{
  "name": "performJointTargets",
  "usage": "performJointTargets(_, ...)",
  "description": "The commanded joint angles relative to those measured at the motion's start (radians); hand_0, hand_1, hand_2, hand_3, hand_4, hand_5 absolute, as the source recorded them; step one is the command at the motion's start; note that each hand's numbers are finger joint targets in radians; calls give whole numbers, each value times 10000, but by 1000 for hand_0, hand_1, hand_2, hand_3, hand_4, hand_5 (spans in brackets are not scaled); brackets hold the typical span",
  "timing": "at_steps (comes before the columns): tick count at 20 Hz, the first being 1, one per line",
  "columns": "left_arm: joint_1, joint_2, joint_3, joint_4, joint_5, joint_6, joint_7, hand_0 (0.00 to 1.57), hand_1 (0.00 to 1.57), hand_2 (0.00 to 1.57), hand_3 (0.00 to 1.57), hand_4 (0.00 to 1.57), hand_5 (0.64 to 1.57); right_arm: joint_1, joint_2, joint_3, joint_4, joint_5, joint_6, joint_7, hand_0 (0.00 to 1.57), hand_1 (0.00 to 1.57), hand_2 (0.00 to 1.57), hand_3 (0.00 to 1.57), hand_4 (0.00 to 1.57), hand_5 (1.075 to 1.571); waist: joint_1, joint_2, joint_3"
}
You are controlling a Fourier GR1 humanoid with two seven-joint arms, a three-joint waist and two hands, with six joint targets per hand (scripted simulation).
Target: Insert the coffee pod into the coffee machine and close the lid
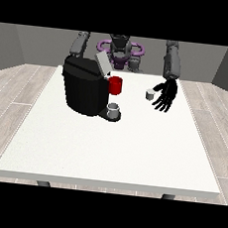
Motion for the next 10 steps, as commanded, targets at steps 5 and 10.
performJointTargets(5,-118,-765,-488,398,-617,381,-222,1262,1262,1247,1097,0,1571,-112,-91,-21,212,90,-61,19,0,0,0,0,292,1571,-272,13,-130)
performJointTargets(10,304,-1493,-950,90,-903,285,151,1324,1324,1324,1151,57,1571,161,76,-191,860,-65,-62,-395,0,0,0,0,379,1571,79,-641,-125)
